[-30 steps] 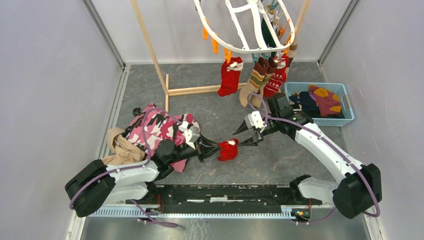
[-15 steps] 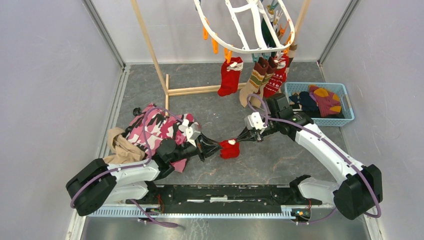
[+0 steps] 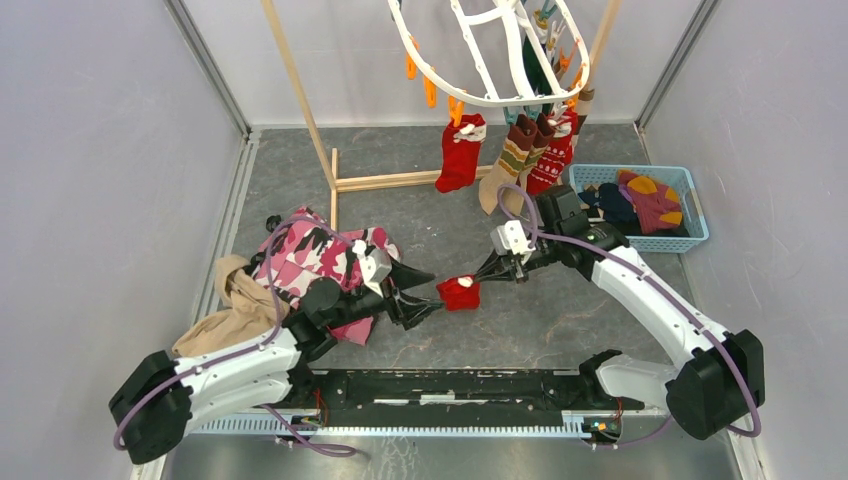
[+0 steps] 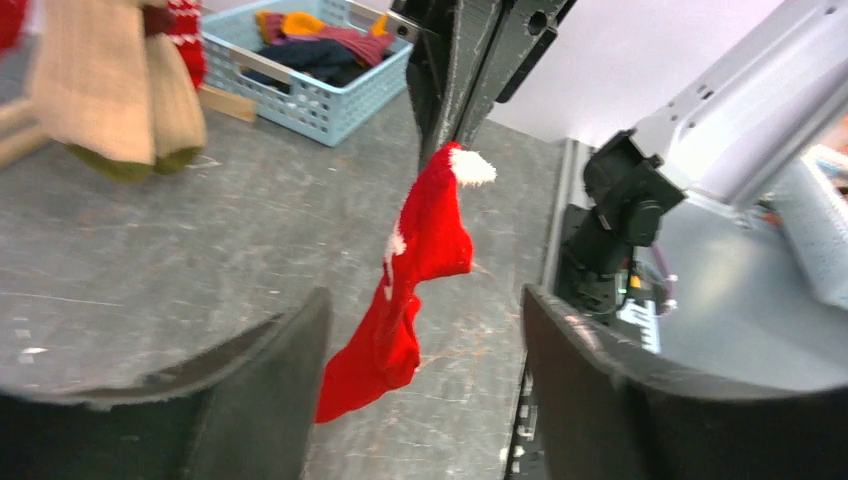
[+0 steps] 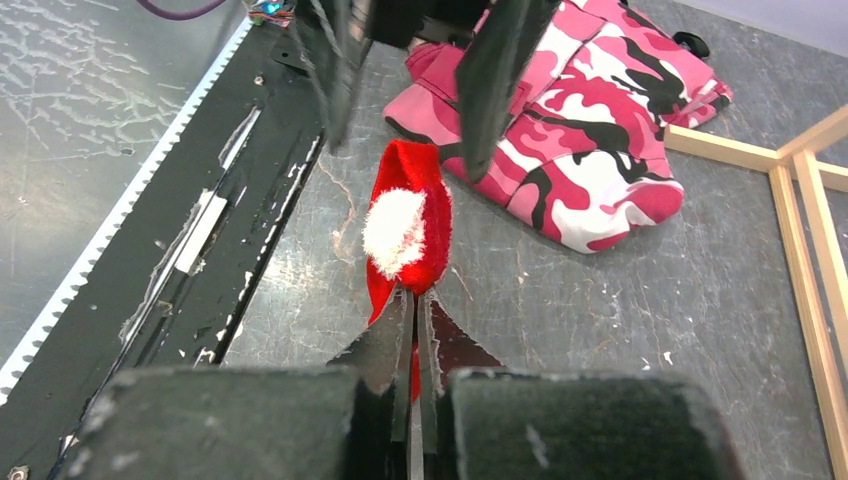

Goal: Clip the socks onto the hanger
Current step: Pick up the sock from the bin.

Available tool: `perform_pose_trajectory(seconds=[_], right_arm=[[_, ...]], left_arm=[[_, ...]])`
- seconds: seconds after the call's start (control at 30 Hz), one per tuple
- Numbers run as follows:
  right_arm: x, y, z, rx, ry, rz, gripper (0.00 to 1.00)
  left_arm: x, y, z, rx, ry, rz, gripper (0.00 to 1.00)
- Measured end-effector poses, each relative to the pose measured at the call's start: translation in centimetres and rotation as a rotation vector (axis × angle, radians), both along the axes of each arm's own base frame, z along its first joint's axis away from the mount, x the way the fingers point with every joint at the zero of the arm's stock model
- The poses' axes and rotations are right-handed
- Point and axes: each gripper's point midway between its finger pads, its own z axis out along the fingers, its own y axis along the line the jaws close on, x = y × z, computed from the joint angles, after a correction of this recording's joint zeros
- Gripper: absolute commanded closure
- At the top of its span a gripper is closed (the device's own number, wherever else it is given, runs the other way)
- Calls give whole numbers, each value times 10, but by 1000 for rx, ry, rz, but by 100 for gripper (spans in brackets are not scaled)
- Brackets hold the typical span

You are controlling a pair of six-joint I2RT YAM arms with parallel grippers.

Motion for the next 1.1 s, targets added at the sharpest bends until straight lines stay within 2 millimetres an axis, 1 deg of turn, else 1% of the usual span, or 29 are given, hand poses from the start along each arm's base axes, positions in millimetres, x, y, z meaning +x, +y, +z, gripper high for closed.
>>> perform_pose_trajectory(seconds=[0.07,0.13,0.27,0.4,0.5,0.63,0.67,0.77,0.93,1.0,1.1], right_arm=[[3,-2,1,0,-1,-12,100],[5,-4,2,1,-2,-22,100],[6,-6,3,3,-6,-29,99],[5,-6,2,-1,0,-28,98],[4,-7,2,-4,3,-26,98],[2,-7,0,-9,11,-24,97],[1,-7,0,-11,13,-22,97],[-1,-6,-1,-14,13,-15,97],[-2,-5,-1,-18,13,-11,96],[-2,-4,0,-17,11,-9,97],[-1,-4,1,-16,10,-9,96]], left_arm=[[3,5,8,-4,-16,32,2],[5,10,17,-11,-31,58,0],[7,14,34,-17,-42,85,0],[10,11,46,32,-42,84,1],[13,5,59,85,-49,66,6],[17,-8,65,179,-41,20,13],[18,-11,64,206,-39,6,15],[21,-21,52,292,-17,-39,19],[20,-31,22,428,21,-126,24],[20,-32,16,461,30,-143,28],[23,-34,14,493,23,-156,33]])
